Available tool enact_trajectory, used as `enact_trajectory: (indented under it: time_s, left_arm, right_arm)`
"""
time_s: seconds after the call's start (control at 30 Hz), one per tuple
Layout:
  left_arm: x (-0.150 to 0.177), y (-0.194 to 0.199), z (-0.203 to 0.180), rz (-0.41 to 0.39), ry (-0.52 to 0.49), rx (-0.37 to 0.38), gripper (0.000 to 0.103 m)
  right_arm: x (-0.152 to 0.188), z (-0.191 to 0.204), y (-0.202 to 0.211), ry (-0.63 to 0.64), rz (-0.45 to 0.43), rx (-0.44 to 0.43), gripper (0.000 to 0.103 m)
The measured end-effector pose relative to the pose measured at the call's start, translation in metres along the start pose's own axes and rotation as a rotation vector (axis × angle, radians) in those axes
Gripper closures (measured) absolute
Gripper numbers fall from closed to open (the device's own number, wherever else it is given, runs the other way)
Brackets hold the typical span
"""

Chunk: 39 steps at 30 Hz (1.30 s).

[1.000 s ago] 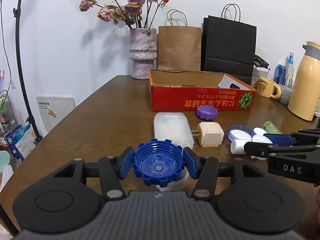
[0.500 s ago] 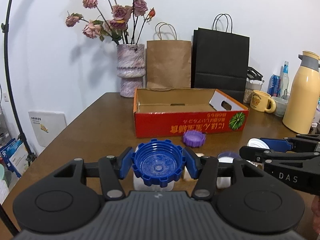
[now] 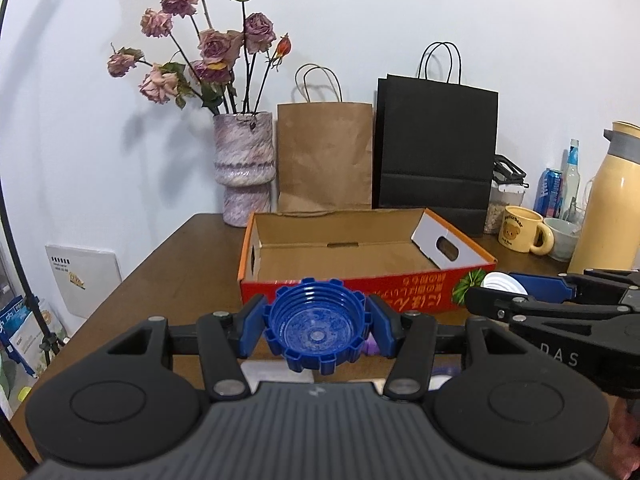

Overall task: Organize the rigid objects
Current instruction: 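Carry the blue cap and white cap over the red box with both grippers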

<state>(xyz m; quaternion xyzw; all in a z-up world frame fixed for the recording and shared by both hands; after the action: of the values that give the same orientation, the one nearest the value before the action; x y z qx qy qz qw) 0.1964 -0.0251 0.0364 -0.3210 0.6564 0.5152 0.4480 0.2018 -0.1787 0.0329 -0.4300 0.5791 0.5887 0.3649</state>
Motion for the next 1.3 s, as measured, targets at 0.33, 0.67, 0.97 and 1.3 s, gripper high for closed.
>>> enact_trajectory:
  time_s: [0.33,0.67,0.97,1.3]
  left_arm:
    - [-0.026,-0.033,-0.005,-0.017,-0.012,-0.015,0.047]
    - [-0.044,-0.065,0.002,-0.010,0.003,-0.032,0.047]
    - [-0.059,-0.101,0.011,0.000,0.017,-0.053,0.047]
    - [-0.062,-0.148,0.023,0.048,0.024,-0.089,0.047]
  right_arm:
    - [-0.025,-0.011,-0.033,0.005,-0.018,0.017,0.063]
    - [-0.042,-0.018,-0.065,0.009,-0.009,0.025,0.063]
    - [-0.058,-0.026,-0.099,0.018,-0.006,0.035,0.063]
    - [-0.066,-0.025,-0.146,0.042,0.035,0.024,0.063]
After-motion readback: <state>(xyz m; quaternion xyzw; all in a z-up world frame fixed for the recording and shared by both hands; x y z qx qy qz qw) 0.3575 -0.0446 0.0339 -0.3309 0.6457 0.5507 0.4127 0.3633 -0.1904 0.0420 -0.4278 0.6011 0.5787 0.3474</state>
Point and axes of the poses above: each gripper's, at about its wrist camera, not at the fingertips, and y roughly against the way its jaws point, z to its left, x to its underside, the point moved 4 cm from there along -y, roughly the way its jaws point, and after that the axes turned 9 degrees about x, right-handed, at the moved point
